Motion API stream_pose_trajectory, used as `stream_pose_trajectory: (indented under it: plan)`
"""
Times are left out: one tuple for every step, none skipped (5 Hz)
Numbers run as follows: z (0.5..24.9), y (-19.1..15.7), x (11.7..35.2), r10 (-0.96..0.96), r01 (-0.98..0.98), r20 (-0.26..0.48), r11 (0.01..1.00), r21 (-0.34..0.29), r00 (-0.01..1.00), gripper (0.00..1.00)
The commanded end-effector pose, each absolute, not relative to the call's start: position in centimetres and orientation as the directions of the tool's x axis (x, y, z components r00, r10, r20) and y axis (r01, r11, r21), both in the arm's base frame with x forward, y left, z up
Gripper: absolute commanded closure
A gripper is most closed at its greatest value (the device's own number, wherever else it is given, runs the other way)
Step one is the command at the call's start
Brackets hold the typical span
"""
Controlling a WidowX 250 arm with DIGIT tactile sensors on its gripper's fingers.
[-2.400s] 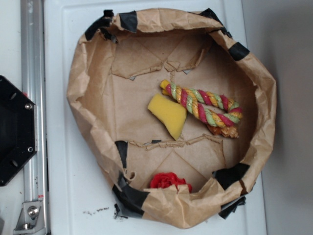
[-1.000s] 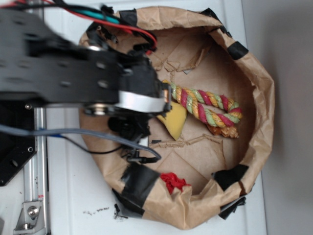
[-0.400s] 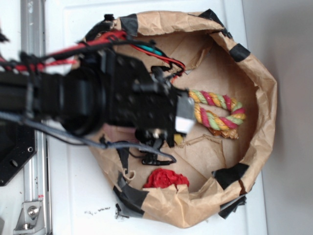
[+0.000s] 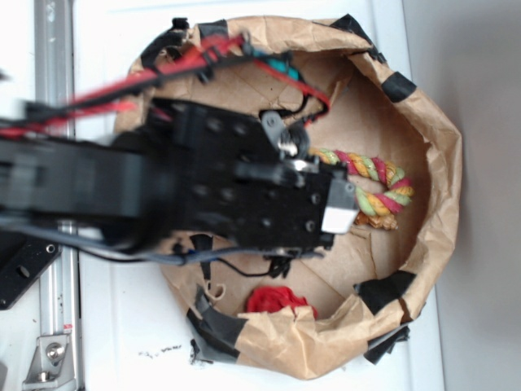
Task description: Grab the green sponge.
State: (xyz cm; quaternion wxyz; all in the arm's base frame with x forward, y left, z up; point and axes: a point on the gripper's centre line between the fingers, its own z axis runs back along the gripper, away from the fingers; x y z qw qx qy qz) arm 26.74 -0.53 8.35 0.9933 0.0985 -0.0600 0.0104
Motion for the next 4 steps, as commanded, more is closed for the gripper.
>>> stream_pose_trajectory:
  plan:
    - [20.0, -0.1, 25.7, 0.068, -0.094, 0.181, 0.986, 0.137, 0.981, 1.0]
    - [20.8, 0.2, 24.8, 0.091, -0.111, 0.217, 0.991, 0.078, 0.972, 0.0]
    - [16.9, 0.2, 24.6, 0.029, -0.037, 0.106, 0.997, 0.073, 0.994, 0.0]
    - [12.8, 1.5, 25.1, -0.21, 0.211, 0.123, 0.977, 0.003, 0.97, 0.0]
